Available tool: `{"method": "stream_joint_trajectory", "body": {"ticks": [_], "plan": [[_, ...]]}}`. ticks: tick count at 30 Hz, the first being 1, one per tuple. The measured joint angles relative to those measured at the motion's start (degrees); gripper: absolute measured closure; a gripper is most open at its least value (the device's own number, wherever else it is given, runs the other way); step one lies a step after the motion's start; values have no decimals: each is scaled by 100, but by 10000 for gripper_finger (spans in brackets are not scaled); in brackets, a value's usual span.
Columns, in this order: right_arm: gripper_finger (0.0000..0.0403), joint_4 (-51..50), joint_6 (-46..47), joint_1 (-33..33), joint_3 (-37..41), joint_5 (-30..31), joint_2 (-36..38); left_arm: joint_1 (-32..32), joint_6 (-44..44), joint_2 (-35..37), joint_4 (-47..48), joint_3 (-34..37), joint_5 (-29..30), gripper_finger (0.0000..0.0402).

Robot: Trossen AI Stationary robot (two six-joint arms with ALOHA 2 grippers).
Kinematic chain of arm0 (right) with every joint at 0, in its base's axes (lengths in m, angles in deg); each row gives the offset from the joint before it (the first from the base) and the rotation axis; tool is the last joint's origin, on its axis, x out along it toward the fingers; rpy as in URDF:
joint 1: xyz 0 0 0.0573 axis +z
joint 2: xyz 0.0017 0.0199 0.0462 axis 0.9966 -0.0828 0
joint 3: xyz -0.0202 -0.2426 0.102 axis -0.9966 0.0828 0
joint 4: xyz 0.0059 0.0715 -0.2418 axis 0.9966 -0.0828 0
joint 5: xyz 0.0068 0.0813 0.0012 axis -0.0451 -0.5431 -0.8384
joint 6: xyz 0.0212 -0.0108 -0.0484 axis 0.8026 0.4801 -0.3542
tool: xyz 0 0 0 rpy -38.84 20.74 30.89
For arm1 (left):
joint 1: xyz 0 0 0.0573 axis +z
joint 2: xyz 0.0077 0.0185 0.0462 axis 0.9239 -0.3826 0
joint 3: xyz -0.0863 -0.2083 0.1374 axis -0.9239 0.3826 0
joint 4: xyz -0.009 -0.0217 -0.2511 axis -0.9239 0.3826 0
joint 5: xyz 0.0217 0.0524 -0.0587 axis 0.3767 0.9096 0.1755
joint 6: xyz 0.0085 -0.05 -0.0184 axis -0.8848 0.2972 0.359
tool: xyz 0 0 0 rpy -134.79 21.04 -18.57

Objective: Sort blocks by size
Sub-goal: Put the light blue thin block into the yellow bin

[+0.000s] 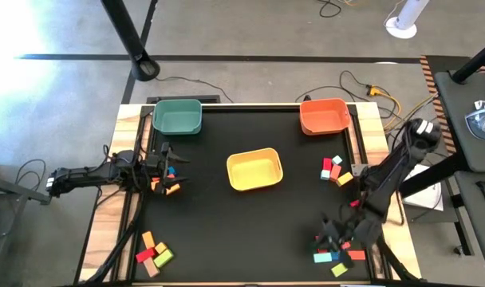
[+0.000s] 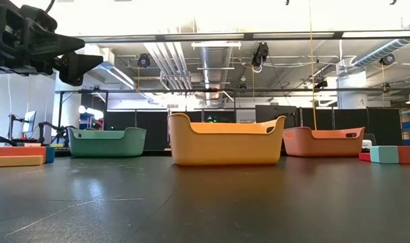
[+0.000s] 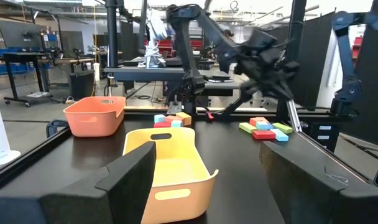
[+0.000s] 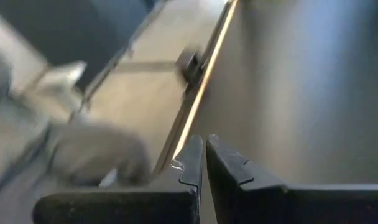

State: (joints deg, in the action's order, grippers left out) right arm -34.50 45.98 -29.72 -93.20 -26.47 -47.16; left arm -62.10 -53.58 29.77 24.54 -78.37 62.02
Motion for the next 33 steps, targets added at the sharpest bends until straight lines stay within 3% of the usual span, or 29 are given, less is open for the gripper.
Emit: {"method": "stream_joint_trajectory", "body": {"ticks": [3, 6, 13, 18, 22, 33], "plan": [[390, -334, -41, -2, -548, -657, -626, 0, 0, 2, 1, 0, 0, 128], [390, -915, 85, -9, -1158, -808, -1075, 0, 0, 2, 0, 0, -2, 128], [390, -4500, 1531, -15, -2858, -871, -1780, -2, -1, 1, 1, 0, 0, 128], [390, -6207, 2256, -15, -3943, -1417, -2361, -2, 0, 0, 2, 0, 0, 128], [371, -6540, 2150, 19, -4454, -1592, -2780, -1, -2, 0, 2, 0, -2, 128], [226, -6689, 1625, 35, -4700, -1841, -3566, -2, 0, 0, 1, 0, 0, 128]]}}
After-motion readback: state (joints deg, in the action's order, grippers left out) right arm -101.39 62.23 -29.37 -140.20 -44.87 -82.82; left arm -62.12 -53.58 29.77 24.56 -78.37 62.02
